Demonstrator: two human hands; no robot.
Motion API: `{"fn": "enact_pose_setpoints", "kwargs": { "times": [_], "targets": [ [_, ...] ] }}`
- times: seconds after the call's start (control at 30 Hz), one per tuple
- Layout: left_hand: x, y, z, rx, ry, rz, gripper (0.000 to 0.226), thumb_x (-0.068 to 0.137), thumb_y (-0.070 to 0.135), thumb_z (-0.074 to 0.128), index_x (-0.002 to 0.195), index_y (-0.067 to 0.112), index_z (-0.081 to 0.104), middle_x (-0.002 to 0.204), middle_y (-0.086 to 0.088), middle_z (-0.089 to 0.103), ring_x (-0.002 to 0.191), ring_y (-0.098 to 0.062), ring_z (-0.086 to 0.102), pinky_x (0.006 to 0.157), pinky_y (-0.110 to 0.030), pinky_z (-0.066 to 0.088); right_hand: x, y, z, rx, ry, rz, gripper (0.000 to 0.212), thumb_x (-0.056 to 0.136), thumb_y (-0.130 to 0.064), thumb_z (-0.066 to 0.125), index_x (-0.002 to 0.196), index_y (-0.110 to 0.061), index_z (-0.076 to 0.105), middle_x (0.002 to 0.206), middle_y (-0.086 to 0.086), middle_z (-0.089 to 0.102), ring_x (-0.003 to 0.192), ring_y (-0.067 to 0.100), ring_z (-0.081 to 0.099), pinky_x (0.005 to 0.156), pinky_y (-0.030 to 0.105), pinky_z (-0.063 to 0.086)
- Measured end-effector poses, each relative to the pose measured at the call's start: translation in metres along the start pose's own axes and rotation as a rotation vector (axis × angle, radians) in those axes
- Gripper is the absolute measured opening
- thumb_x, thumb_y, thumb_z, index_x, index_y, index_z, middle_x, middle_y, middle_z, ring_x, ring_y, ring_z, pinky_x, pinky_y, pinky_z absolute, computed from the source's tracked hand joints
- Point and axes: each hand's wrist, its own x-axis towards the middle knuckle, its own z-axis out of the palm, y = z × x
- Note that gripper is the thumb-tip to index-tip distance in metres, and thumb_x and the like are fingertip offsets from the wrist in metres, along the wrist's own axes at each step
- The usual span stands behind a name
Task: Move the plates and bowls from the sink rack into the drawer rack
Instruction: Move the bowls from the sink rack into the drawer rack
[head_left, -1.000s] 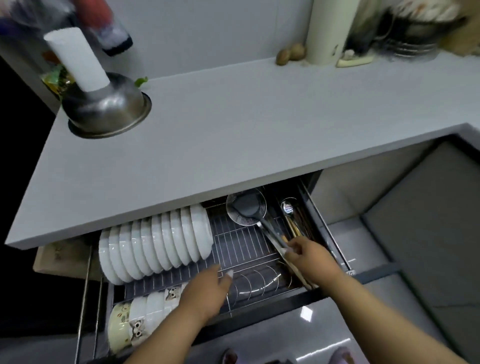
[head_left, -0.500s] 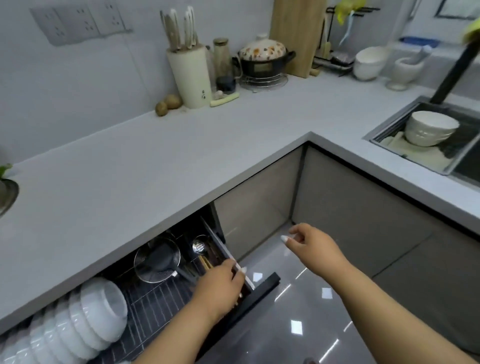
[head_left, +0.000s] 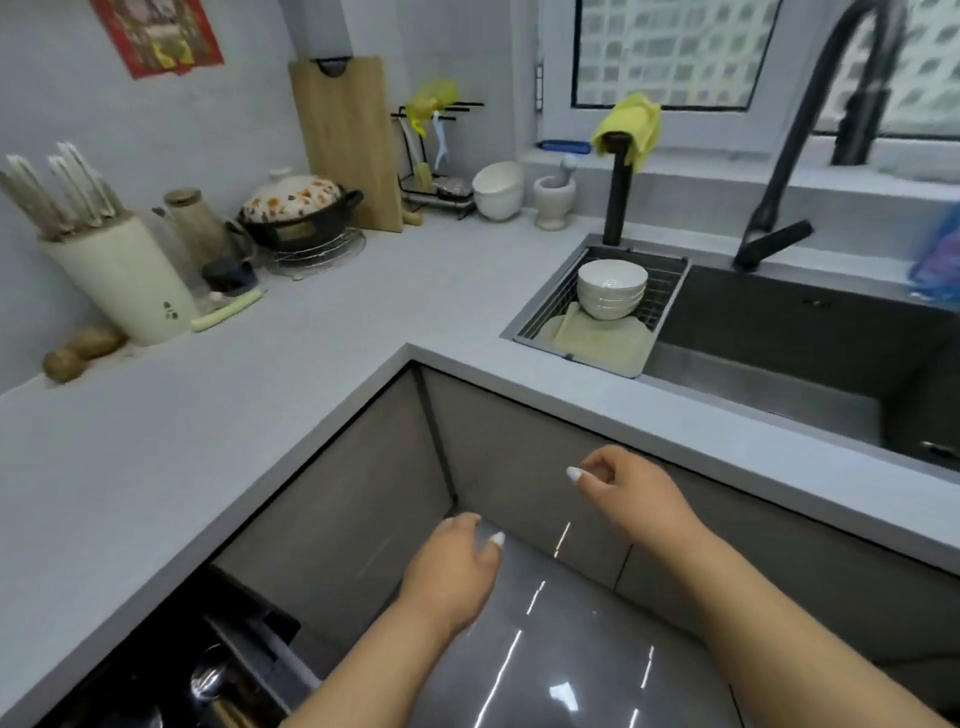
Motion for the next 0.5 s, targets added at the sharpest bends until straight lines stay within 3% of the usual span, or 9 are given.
{"fn": "enact_pose_setpoints", "kwargs": {
  "times": [0.5],
  "targets": [
    [0.129,0.059,-0.012,0.03,0.035,0.196,0.056,0.097,0.043,0.041,0.143,0.012,0.035,0.146,-0.005,0.038,0.134,-0.021,0.035,0.108,-0.03,0.031,0.071,0.027,-0.042,0.006,0.128,0.165,0.026,0.089,-0.048,0.054,0.101,-0.025,0.06,0.095,-0.009,0.063,0.088,0.011,0.058,0.072,0.026,0.044]
  ]
}}
